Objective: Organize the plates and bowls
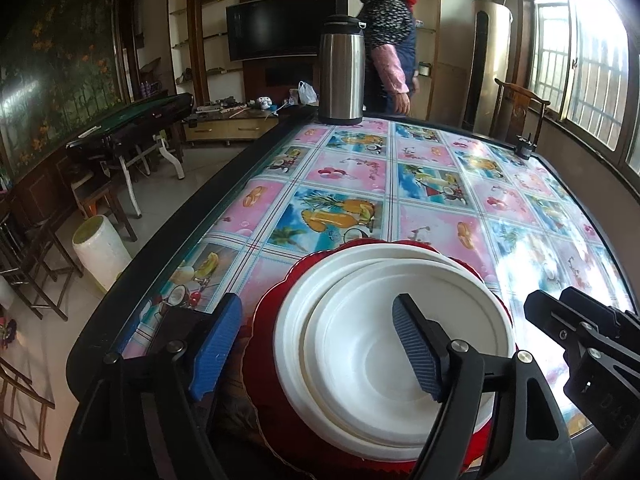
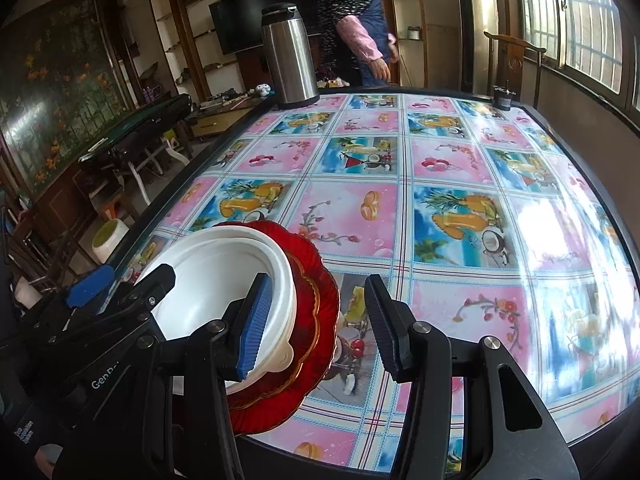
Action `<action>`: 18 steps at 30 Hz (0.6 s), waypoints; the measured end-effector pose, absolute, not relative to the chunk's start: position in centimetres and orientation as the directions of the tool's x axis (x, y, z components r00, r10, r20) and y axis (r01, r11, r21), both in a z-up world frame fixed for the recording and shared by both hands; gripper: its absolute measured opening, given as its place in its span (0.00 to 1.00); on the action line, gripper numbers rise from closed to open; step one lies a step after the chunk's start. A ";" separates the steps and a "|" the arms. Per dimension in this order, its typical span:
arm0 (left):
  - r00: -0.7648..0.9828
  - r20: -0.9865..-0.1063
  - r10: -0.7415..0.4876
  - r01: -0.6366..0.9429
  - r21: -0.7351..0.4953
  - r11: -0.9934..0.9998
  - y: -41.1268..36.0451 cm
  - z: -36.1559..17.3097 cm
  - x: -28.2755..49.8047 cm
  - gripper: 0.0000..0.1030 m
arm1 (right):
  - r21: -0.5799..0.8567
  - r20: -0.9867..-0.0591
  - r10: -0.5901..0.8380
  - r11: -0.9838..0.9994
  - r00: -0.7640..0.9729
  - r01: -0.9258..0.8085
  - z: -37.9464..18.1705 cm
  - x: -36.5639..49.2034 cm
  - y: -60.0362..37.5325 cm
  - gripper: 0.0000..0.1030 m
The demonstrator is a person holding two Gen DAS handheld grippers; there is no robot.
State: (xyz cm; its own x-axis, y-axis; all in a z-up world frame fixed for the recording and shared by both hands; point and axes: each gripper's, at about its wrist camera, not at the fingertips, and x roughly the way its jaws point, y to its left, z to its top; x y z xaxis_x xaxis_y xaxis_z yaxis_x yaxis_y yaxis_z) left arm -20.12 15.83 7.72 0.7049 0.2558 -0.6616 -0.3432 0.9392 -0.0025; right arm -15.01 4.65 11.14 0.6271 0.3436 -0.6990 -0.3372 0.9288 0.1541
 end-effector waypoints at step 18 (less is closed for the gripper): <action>0.693 -0.675 0.253 -0.333 0.011 0.943 15.1 6.9 -21.0 0.76 | 0.164 -0.710 0.357 0.922 0.607 -0.351 10.3 -16.2 4.6 0.47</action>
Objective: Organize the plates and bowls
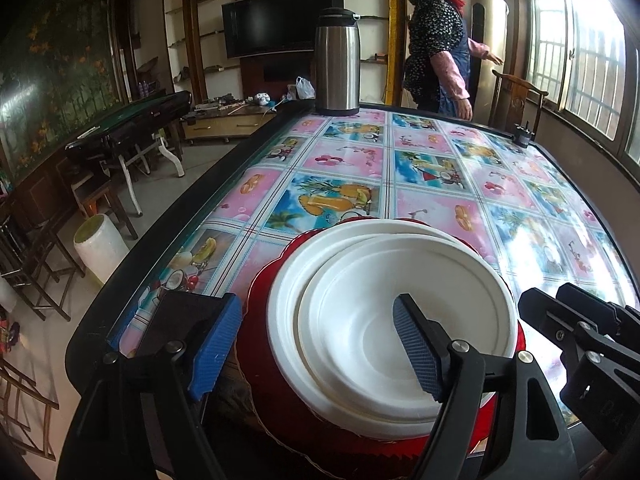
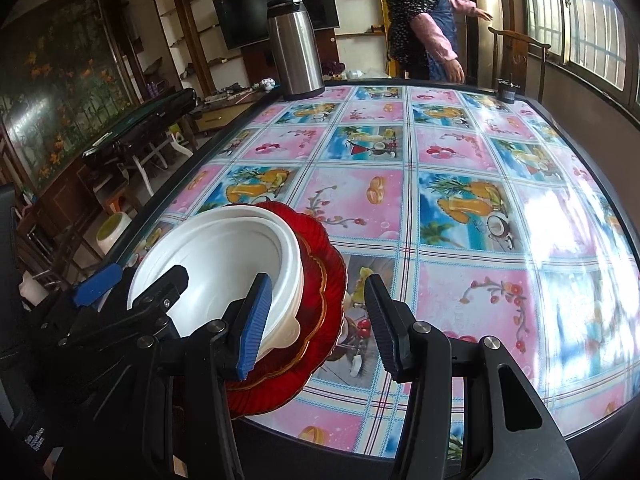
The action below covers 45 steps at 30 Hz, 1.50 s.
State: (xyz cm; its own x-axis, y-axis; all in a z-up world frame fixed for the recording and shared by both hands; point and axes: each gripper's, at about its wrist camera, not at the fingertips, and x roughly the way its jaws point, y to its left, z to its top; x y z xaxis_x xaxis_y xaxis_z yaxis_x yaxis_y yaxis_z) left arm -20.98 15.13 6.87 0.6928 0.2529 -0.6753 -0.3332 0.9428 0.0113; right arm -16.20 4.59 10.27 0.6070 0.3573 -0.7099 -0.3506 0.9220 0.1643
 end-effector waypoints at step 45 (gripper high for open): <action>0.681 -0.676 0.282 -0.349 0.039 0.936 15.9 6.6 -22.3 0.77 | 0.116 -0.769 0.340 0.907 0.541 -0.405 10.0 -17.3 6.1 0.53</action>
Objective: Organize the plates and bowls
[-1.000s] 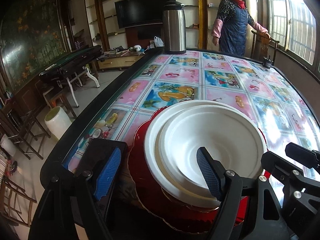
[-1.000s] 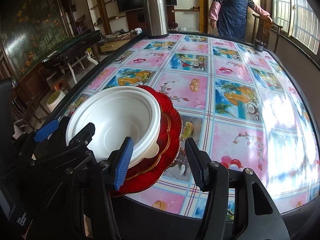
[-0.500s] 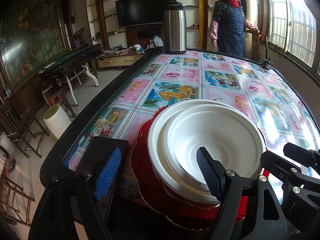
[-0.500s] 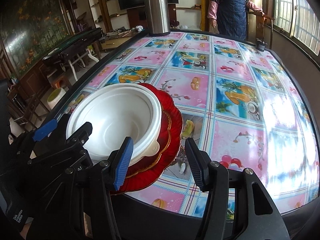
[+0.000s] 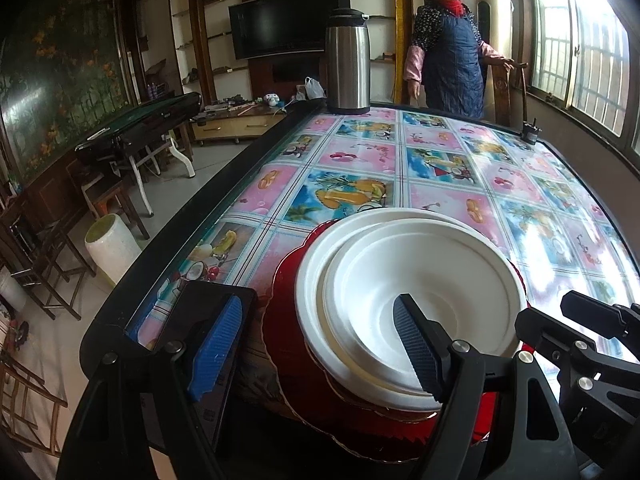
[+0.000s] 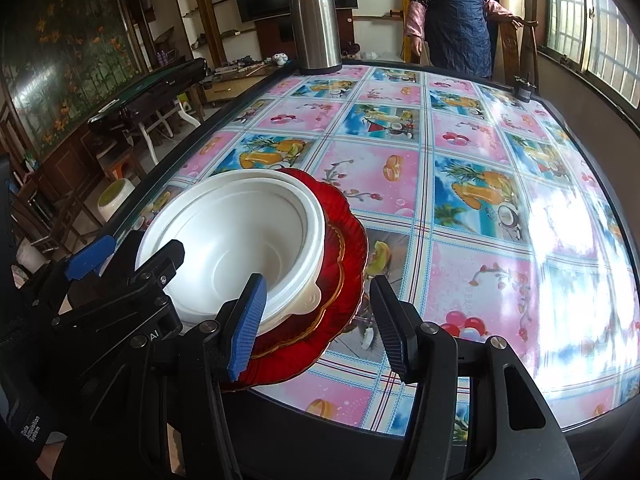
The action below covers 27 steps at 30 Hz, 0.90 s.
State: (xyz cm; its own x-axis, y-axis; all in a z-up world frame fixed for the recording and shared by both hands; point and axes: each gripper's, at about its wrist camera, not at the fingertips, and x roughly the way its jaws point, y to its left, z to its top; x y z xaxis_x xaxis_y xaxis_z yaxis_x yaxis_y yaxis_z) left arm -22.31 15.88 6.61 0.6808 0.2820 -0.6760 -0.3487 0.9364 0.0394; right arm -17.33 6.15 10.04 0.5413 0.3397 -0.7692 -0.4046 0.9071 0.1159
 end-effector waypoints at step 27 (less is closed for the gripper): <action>0.701 -0.667 0.252 -0.300 0.044 0.953 15.5 7.1 -22.4 0.79 | 0.127 -0.765 0.350 0.905 0.541 -0.406 10.1 -17.4 6.3 0.53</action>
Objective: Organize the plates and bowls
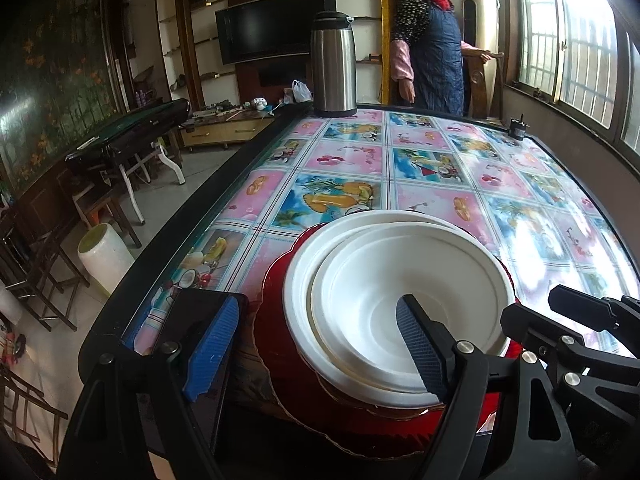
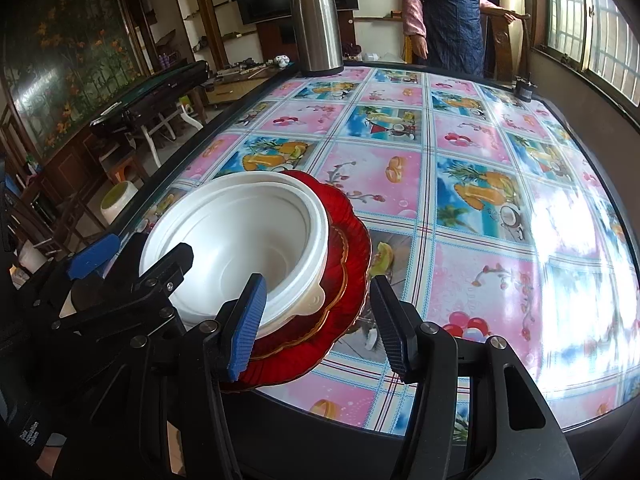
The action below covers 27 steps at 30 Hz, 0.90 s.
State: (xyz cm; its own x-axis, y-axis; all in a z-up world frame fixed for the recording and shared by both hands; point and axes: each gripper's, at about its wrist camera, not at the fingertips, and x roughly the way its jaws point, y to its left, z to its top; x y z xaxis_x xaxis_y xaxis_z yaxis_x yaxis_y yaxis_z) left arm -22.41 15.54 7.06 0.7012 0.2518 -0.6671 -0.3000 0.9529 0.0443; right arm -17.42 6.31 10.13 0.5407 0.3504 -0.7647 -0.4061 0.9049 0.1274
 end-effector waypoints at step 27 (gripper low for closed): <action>0.730 -0.647 0.220 -0.252 0.045 0.967 14.6 7.5 -22.7 0.79 | 0.153 -0.750 0.363 0.909 0.553 -0.389 10.5 -17.5 5.0 0.53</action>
State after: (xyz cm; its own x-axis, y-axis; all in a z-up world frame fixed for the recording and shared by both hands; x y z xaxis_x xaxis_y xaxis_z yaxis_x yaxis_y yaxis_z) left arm -22.74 14.64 7.49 0.7300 0.2201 -0.6471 -0.2515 0.9668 0.0452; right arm -17.53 4.98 10.53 0.5532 0.3632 -0.7497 -0.3885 0.9086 0.1535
